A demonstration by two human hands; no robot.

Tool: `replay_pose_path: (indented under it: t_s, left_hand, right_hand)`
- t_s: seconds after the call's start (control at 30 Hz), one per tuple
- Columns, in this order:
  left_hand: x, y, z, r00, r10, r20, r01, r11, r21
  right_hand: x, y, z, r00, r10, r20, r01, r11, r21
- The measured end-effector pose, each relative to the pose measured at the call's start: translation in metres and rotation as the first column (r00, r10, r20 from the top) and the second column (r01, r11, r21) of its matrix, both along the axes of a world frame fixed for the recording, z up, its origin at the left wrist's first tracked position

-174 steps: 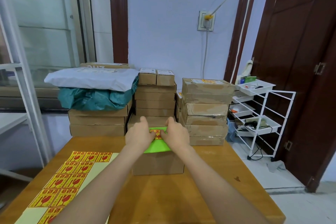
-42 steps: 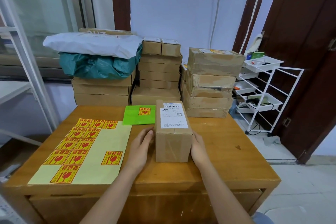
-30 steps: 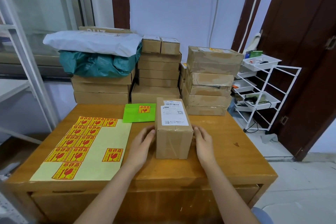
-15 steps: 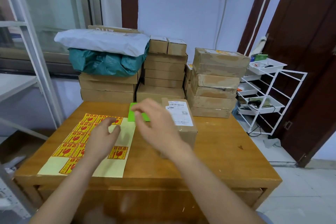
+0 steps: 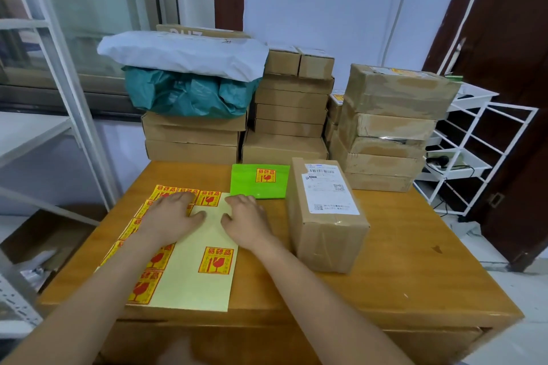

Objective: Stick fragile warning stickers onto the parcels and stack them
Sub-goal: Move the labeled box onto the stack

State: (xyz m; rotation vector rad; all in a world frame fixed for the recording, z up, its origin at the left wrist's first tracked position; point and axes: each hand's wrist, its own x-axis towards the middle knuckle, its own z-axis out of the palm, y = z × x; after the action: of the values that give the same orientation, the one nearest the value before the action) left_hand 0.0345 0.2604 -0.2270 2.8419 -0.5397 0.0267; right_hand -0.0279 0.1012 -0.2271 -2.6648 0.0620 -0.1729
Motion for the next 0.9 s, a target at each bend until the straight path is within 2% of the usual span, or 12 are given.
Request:
replay_pose_path:
  t_s: [0.17, 0.33, 0.5, 0.7, 0.9]
  left_hand:
    - [0.002, 0.006, 0.000, 0.995, -0.022, 0.099, 0.018, 0.999, 0.045]
    - [0.000, 0.011, -0.015, 0.983, -0.048, 0.175, 0.061, 0.996, -0.067]
    - [0.002, 0.011, -0.017, 0.982, -0.070, 0.176, 0.077, 0.997, -0.031]
    - [0.006, 0.017, -0.018, 0.978, -0.103, 0.184, 0.118, 0.990, -0.073]
    - [0.006, 0.019, -0.020, 0.983, -0.098, 0.153, 0.115, 0.988, -0.105]
  right_hand:
    - [0.019, 0.000, -0.008, 0.999, -0.021, 0.042, 0.022, 0.999, -0.036]
    - [0.034, 0.000, -0.009, 1.000, -0.011, 0.006, 0.011, 0.999, -0.040]
    - [0.044, -0.002, -0.008, 1.000, -0.015, 0.016, 0.016, 0.996, -0.086]
    - [0.046, -0.001, -0.014, 0.999, 0.013, 0.051, -0.006, 0.992, -0.127]
    - [0.046, -0.001, -0.016, 0.993, 0.055, 0.104, -0.048, 0.997, -0.068]
